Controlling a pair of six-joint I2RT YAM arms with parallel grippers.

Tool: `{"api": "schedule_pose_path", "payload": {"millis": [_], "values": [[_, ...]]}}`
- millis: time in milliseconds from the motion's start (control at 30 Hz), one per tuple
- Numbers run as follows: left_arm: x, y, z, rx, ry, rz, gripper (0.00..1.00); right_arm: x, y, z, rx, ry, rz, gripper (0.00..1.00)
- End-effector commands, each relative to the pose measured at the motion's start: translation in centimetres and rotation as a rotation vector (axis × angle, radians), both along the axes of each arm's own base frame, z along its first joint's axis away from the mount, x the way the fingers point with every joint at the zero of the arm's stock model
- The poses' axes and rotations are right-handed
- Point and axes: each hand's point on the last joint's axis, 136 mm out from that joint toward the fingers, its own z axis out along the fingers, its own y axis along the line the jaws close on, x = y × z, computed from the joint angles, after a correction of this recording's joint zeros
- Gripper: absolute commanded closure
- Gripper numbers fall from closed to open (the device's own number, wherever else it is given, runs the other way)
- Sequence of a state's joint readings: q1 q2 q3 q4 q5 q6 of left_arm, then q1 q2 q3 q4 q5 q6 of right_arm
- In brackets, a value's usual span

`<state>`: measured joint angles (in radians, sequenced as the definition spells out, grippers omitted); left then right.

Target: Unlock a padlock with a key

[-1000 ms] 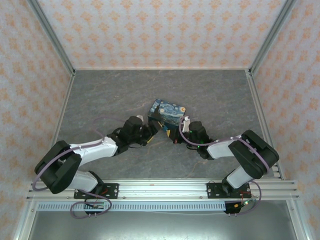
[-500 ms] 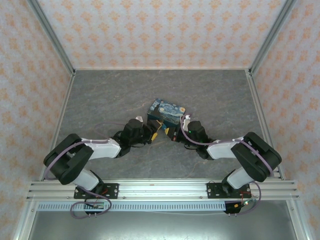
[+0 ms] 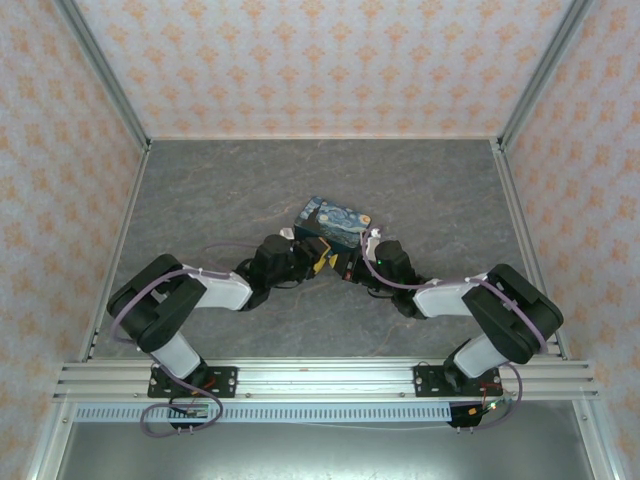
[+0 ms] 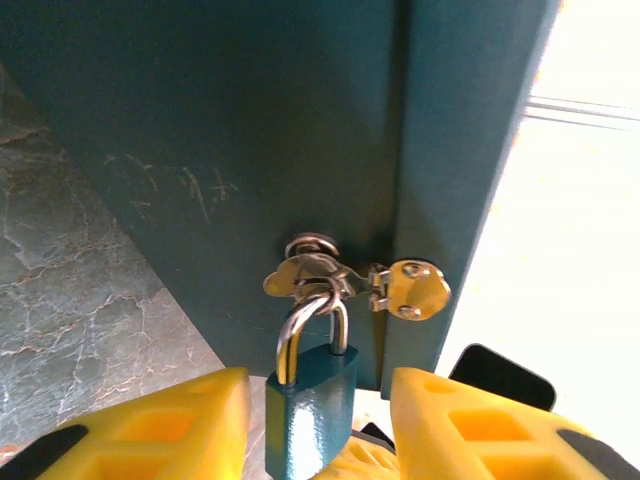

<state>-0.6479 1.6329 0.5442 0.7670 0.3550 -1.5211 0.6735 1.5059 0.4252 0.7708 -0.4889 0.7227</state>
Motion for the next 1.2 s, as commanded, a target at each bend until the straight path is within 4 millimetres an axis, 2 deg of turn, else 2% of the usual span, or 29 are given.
{"api": "schedule_pose_path", "payload": {"millis": [0, 267, 333, 433, 533, 700, 833, 933, 1033, 1167], "values": [[0.7, -1.0, 1.3, -0.032, -0.039, -0.007, 0.64, 0.7, 0.8, 2.4, 0.048, -0.056, -0.004, 1.00], [0.5, -1.2, 0.8, -0.018, -0.026, -0.010, 0.85, 0.9, 0.6, 2.4, 0.056, -0.035, -0.025, 1.00], [0.5, -1.2, 0.8, -0.011, -0.025, -0.012, 0.88, 0.9, 0.5, 2.7, 0.058, -0.039, -0.031, 0.95], [0.3, -1.2, 0.9, -0.004, -0.023, -0.016, 0.92, 0.8, 0.2, 3.2, 0.047, -0.051, -0.038, 0.82], [0.2, -1.3, 1.1, -0.003, -0.021, -0.019, 1.00, 0.8, -0.6, 3.3, 0.002, -0.064, -0.058, 0.72], [-0.1, -1.0, 1.3, 0.019, -0.016, -0.013, 1.00, 0.3, -2.7, 2.8, -0.069, -0.069, -0.117, 0.55], [-0.5, -0.7, 1.3, 0.032, 0.008, -0.012, 1.00, -0.2, -4.1, 3.3, -0.152, -0.113, -0.128, 0.46], [-0.9, -0.5, 1.1, 0.054, 0.047, -0.014, 1.00, -0.6, -5.4, 4.5, -0.239, -0.176, -0.125, 0.42], [-1.3, -0.2, 1.5, 0.064, 0.059, -0.016, 1.00, -0.8, -7.5, 5.7, -0.368, -0.246, -0.151, 0.35], [-1.7, 0.2, 2.3, 0.094, 0.061, -0.020, 1.00, -1.4, -9.7, 8.3, -0.486, -0.402, -0.149, 0.23]]}}
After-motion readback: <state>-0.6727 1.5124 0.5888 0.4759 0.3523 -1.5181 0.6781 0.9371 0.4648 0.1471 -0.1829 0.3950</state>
